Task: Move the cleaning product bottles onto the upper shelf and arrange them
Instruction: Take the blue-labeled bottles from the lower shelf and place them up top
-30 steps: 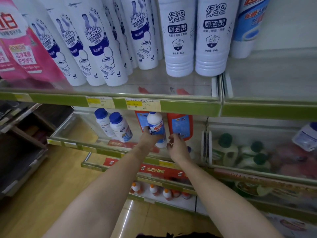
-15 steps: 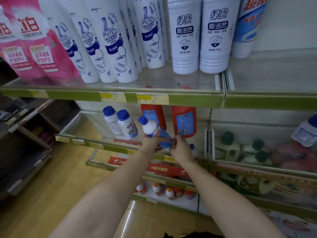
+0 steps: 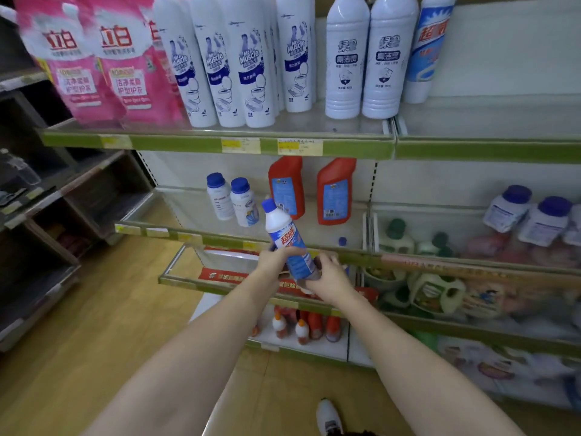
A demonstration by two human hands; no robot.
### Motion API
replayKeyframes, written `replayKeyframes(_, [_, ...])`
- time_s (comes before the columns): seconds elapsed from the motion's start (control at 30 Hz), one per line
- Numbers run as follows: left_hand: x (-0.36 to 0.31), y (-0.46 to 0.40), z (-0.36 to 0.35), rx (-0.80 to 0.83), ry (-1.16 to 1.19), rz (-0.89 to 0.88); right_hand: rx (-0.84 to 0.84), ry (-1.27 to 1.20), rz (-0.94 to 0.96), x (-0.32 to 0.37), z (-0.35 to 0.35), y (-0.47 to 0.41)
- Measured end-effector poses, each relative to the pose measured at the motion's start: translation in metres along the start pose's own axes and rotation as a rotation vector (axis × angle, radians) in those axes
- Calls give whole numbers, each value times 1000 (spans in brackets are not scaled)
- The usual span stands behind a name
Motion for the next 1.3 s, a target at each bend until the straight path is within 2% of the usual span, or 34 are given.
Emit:
replayKeyframes(0.17, [39, 56, -27, 128, 14, 81, 70, -149, -74, -45, 1, 76])
replayKeyframes(0.37, [85, 125, -84, 280, -2, 184, 22, -265, -247, -121, 25, 147])
replayKeyframes(0.57, [102, 170, -128, 519, -137, 165, -36, -210, -364, -174, 46, 185])
replayKeyframes(0.7, [92, 191, -152, 669, -231, 140, -67, -244, -366, -195, 54, 195])
replayKeyframes(0.8, [86, 200, -171, 635, -198, 134, -109, -182, -369, -202, 70, 200])
replayKeyframes(0.97, [101, 212, -203, 499, -109, 173, -251, 155, -390, -215, 106, 213])
replayKeyframes(1.13, [116, 221, -220, 334, -60, 219, -274, 271, -358, -237, 128, 217])
replayKeyframes(1.2, [117, 223, -226, 307, -71, 218, -237, 218, -337, -247, 133, 214])
replayKeyframes(1.3, [114, 226, -233, 287, -67, 215, -17, -161, -265, -255, 132, 211])
Point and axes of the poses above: each hand's wrist, its own y-axis away from the middle knuckle, its own z-axis out of the back of the hand, x = y × z, the point moved 10 cm from there along -y, towards the middle knuckle, and after that the axes turned 13 degrees about -z, right-handed, at the moved point
